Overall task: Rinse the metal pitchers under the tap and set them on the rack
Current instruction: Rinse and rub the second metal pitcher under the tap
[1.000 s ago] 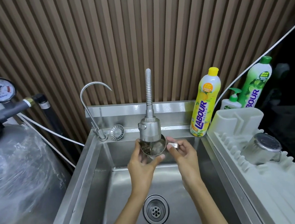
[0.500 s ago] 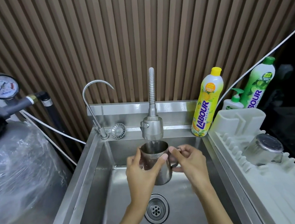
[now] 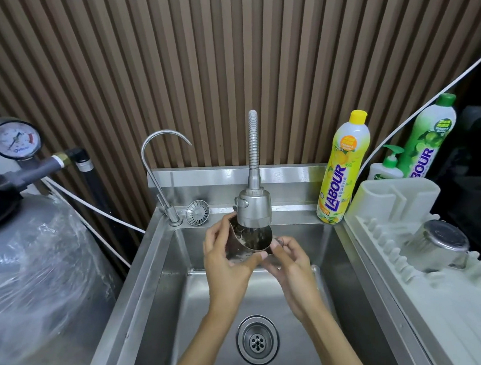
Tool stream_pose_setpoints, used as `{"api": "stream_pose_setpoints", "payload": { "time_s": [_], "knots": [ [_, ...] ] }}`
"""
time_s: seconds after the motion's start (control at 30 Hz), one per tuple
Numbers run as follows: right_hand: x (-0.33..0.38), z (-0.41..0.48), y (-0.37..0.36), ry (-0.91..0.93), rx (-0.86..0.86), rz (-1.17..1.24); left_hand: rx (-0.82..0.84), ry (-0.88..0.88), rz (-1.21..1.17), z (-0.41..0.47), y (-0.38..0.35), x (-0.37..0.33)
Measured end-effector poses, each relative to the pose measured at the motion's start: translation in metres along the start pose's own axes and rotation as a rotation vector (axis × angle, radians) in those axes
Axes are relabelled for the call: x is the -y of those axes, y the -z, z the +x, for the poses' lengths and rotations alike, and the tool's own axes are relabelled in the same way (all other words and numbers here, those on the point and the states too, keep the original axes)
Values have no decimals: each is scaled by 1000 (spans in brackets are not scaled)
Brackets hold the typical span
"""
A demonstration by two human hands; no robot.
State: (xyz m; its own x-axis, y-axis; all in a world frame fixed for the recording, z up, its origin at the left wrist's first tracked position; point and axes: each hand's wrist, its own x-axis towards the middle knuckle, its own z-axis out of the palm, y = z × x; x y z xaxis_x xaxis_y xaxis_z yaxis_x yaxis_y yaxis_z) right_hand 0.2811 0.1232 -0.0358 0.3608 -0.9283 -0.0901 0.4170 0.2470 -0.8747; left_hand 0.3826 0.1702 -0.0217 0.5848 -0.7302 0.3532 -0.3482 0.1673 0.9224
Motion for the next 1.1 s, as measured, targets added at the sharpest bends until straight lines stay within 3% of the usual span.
{"api": "stream_pose_setpoints", "payload": {
  "time_s": [0.1,0.17,0.33,0.4,0.5,0.6,0.67,0.8,0.93,1.1],
  "knots": [
    [7,-8,2,-36,-25,-145,-137,43,244,-10,-1,-5],
    [19,-12,6,-58,-89,-280,-131,88,264,-15,-4,-6],
    [49,-15,7,115,-318,-917,33,289,14,-20,-14,6],
    [53,-17,3,229,-331,-1051,112,320,-122,-19,-18,9],
    [48,-16,4,317,-217,-887,162,304,-340,-10,-22,7],
    [33,-6,5,277,-102,-622,149,214,-388,5,-18,8],
    [19,1,3,184,-49,-408,106,136,-301,11,-12,7],
    [4,7,-2,-59,38,45,-7,-7,107,10,-1,-5],
    [8,-2,2,-100,5,-191,-114,18,349,-4,1,-8],
    [37,-11,3,102,-226,-820,-5,211,204,-15,-3,3]
  ]
}}
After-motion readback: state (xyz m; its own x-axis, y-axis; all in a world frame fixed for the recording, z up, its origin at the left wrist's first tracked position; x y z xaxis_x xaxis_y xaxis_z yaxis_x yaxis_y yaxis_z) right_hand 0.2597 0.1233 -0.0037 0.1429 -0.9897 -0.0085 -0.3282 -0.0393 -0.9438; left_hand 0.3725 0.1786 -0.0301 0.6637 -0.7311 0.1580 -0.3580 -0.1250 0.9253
